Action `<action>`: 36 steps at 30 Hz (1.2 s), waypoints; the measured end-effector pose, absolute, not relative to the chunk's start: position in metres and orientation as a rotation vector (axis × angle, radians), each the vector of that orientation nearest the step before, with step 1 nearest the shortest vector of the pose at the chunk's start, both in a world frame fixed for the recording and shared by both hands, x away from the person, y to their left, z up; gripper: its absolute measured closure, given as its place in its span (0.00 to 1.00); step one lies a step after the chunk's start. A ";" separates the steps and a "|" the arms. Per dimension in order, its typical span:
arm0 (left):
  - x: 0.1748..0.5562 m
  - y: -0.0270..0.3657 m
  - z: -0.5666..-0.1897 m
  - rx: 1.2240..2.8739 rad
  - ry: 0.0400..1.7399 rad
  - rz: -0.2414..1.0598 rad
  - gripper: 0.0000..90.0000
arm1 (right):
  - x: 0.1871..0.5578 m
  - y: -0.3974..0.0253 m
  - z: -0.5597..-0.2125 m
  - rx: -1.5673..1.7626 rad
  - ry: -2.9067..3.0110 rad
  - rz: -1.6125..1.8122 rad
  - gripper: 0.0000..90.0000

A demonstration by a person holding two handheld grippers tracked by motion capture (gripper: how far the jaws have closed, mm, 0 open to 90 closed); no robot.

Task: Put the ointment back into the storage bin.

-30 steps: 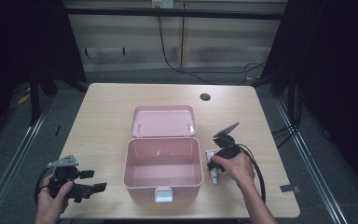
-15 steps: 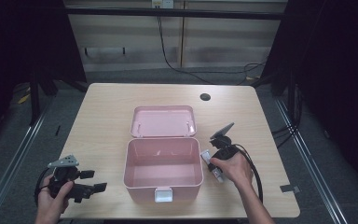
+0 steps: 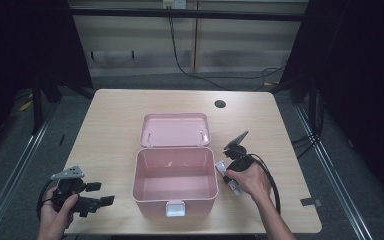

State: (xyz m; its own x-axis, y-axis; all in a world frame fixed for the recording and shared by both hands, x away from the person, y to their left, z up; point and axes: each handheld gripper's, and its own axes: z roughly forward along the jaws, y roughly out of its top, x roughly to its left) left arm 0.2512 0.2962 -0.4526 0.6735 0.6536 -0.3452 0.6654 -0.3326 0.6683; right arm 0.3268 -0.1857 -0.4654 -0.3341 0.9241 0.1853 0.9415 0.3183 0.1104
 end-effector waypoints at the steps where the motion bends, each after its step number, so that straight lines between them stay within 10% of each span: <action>1: 0.251 0.296 -0.453 2.055 1.015 -0.018 0.18 | 0.327 -0.187 -0.463 -1.757 -2.480 -0.317 0.80; 36: 0.251 0.296 -0.453 2.056 1.017 -0.016 0.18 | 0.316 -0.207 -0.434 -1.518 -2.552 -0.260 0.80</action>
State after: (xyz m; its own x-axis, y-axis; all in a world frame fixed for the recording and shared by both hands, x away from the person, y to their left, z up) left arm 0.2513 0.2957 -0.4529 0.6734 0.6550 -0.3428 0.6656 -0.3354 0.6667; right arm 0.3159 -0.2069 -0.4337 -0.4717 0.8526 0.2249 0.8804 0.4695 0.0670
